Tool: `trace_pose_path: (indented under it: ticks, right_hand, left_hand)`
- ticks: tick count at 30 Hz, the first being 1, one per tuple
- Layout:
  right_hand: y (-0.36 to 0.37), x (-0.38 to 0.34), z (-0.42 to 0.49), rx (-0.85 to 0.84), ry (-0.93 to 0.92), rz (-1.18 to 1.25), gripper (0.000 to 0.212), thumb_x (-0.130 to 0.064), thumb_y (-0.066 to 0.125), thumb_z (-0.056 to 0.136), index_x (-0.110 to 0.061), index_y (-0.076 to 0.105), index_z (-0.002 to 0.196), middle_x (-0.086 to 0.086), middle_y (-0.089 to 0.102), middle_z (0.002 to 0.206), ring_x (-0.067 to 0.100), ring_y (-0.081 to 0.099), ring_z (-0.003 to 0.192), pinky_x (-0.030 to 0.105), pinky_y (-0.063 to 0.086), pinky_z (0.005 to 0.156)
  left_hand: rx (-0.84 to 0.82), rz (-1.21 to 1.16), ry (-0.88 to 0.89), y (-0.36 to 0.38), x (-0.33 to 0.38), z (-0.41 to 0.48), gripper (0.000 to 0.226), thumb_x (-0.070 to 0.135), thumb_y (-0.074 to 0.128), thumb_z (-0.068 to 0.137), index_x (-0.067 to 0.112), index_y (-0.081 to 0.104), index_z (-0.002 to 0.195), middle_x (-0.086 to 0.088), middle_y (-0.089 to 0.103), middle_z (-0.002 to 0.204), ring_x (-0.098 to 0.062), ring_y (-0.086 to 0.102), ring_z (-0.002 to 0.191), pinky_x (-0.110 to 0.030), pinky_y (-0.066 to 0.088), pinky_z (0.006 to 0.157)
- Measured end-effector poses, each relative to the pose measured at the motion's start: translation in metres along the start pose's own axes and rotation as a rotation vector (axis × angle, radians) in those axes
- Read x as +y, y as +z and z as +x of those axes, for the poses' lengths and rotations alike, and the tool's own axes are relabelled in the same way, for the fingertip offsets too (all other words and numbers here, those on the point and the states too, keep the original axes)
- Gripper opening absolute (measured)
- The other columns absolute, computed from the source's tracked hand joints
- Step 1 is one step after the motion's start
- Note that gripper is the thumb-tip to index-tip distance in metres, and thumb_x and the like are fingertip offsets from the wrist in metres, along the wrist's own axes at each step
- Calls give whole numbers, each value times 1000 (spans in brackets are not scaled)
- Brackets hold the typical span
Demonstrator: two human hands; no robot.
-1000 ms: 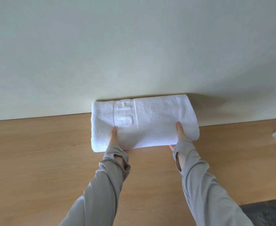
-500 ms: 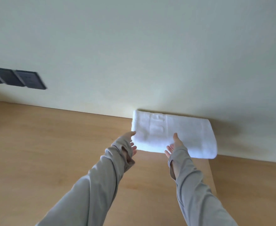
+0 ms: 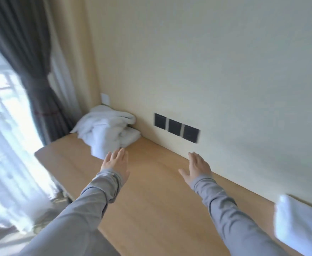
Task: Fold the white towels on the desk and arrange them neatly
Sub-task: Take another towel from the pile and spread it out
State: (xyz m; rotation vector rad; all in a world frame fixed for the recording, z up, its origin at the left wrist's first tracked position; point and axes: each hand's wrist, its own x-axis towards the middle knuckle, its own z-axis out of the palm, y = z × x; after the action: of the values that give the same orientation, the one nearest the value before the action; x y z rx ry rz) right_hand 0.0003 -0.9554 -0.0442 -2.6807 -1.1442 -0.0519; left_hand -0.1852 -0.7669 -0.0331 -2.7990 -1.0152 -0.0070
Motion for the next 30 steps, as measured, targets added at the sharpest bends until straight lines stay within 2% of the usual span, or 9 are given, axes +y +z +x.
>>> trace_pose_path:
  ticks: [5,8,11,19,24,30]
  right_hand:
    - [25,-140,31,-30,-129,-42,73,-50,46,90,-12,17,145,6,21,153,20,21,140,35,25,111]
    - [37,-194,49,-57,-203,-82,75,-50,46,90,-11,14,146,7,18,154,20,18,142,36,21,114]
    - [44,-222,75,-87,-196,-100,75,-50,46,90,-11,14,146,7,18,155,20,17,143,36,21,115]
    - [96,-268,179,-211,109,224,79,-55,48,87,-11,18,146,8,25,152,23,25,139,37,27,111]
    - [133,-294,248,-255,234,446,82,-55,53,85,-7,22,144,12,33,147,27,32,135,37,31,108]
    - [159,-315,301,-336,375,643,85,-56,53,84,-8,18,146,10,25,152,27,28,138,36,26,109]
  left_hand:
    - [40,-66,-222,16,-156,-31,67,41,49,89,12,20,143,-1,22,149,-19,17,140,-34,11,116]
    - [27,-96,-300,28,-210,-37,69,43,48,90,11,19,144,-1,22,150,-20,16,141,-34,11,116]
    - [29,-128,-331,41,-243,-29,72,44,47,90,11,17,146,-1,21,151,-20,14,142,-33,10,116]
    - [-49,-167,-331,79,-320,47,71,44,40,94,13,7,149,-1,10,157,-18,7,144,-34,8,117]
    - [-95,-228,-330,98,-368,120,69,43,40,95,15,9,149,-1,12,156,-19,12,144,-33,13,117]
    - [-126,-308,-266,123,-392,192,66,42,39,95,16,11,149,3,15,155,-15,19,141,-29,21,114]
